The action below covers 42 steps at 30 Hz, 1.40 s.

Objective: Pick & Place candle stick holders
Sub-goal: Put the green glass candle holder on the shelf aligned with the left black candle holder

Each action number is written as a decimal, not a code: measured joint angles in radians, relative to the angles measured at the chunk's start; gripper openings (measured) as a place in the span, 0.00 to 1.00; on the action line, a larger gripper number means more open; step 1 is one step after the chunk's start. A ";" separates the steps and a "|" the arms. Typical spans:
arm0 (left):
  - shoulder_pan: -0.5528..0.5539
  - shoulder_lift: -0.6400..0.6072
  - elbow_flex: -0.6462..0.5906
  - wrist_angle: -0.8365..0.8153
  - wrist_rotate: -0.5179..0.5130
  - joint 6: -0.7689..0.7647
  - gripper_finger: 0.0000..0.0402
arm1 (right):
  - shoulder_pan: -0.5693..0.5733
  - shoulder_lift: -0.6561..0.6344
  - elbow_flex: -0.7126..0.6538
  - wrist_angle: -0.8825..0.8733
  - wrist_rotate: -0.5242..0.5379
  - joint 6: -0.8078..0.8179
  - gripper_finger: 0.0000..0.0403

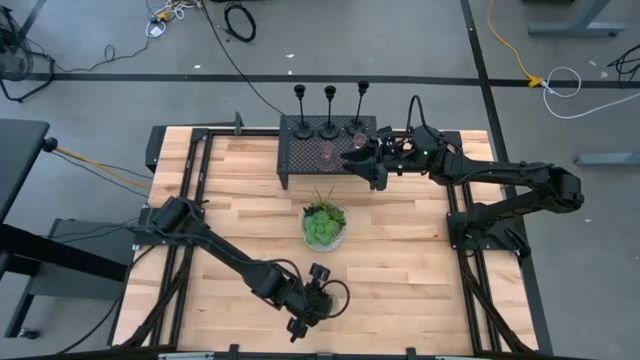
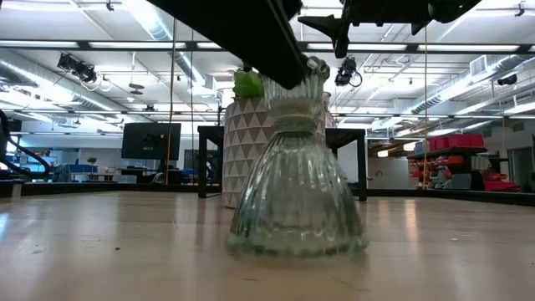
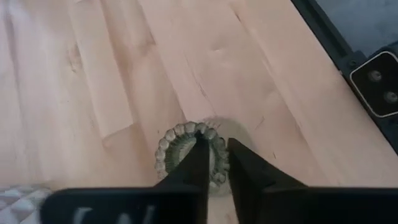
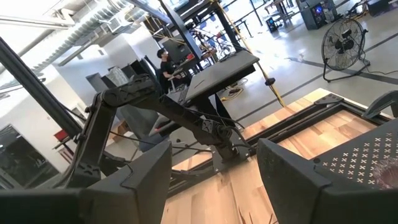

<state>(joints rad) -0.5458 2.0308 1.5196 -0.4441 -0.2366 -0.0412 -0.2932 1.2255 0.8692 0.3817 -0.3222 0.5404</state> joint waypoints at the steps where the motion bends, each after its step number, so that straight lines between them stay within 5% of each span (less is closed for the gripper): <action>1: 0.000 -0.002 0.000 -0.005 -0.002 -0.006 0.07 | 0.000 0.000 0.000 0.000 0.000 0.000 0.59; 42: -0.055 -0.177 -0.008 -0.314 -0.136 -0.165 0.04 | 0.000 0.000 0.000 0.000 0.000 0.000 0.59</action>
<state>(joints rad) -0.6004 1.8536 1.5119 -0.7585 -0.3729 -0.2063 -0.2932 1.2255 0.8692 0.3820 -0.3222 0.5400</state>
